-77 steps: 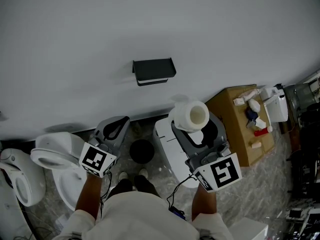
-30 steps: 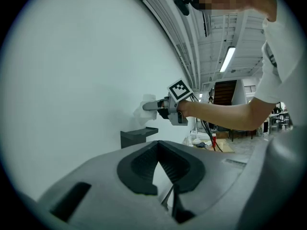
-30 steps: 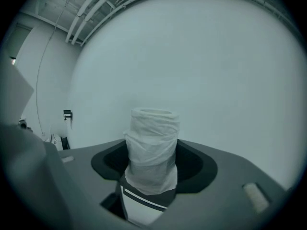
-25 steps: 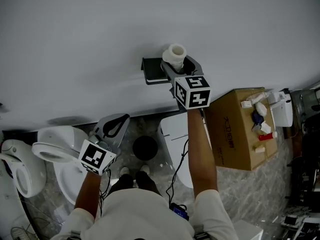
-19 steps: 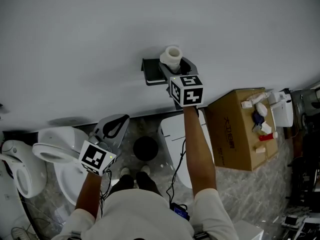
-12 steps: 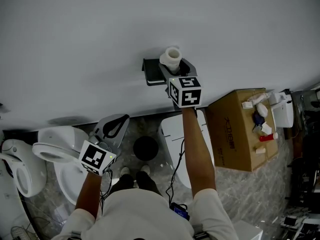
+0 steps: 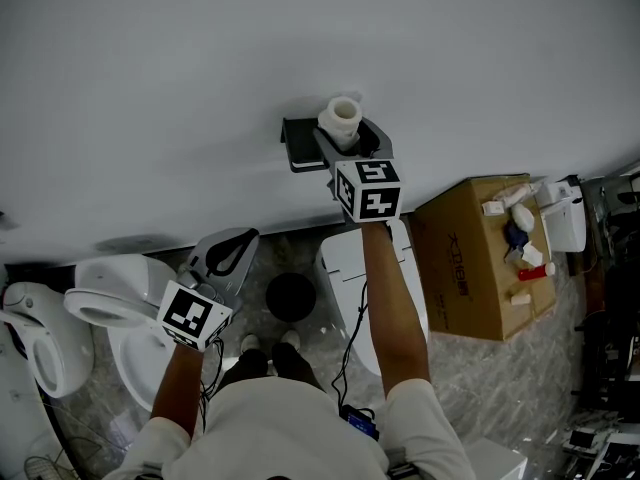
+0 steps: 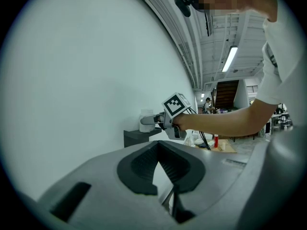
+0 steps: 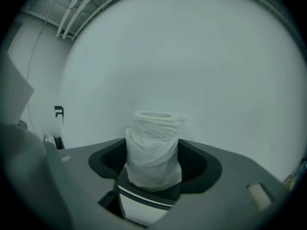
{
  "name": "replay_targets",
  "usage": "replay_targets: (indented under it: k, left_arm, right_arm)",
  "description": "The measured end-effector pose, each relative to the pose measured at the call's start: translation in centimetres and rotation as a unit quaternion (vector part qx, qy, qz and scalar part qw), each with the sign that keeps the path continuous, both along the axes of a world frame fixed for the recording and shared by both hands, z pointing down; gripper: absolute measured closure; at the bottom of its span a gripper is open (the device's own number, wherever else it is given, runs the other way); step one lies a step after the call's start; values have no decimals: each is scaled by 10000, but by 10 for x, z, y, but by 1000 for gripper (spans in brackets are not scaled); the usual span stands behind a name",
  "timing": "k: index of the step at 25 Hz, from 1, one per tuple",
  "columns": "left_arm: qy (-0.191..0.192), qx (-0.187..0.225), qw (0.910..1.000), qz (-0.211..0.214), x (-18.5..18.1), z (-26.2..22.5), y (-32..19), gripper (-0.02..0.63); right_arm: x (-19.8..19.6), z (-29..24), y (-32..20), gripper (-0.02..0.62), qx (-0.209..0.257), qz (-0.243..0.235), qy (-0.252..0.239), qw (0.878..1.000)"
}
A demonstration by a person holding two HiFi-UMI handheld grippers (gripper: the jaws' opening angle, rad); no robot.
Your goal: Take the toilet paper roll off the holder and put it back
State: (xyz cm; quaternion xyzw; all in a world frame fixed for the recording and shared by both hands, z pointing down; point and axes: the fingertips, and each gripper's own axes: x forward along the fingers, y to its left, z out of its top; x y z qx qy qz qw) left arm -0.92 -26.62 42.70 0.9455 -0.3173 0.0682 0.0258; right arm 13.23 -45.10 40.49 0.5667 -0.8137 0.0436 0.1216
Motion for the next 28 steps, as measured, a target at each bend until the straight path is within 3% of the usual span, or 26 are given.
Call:
replay_targets:
  k: [8,16,28]
  left_arm:
    - [2,-5,10000,15,-3,0,0,601]
    - [49,45,9999,96,0,-4,1,601]
    - [111,218,9997,64,-5,-24,9,601]
  right_arm:
    - [4,-33,42,256,475,-21,-167,9987]
    - [-10,-72,111,326,1007,-398,-143,9940]
    - [-37,-93,207,380,1187,-793,-219,9895]
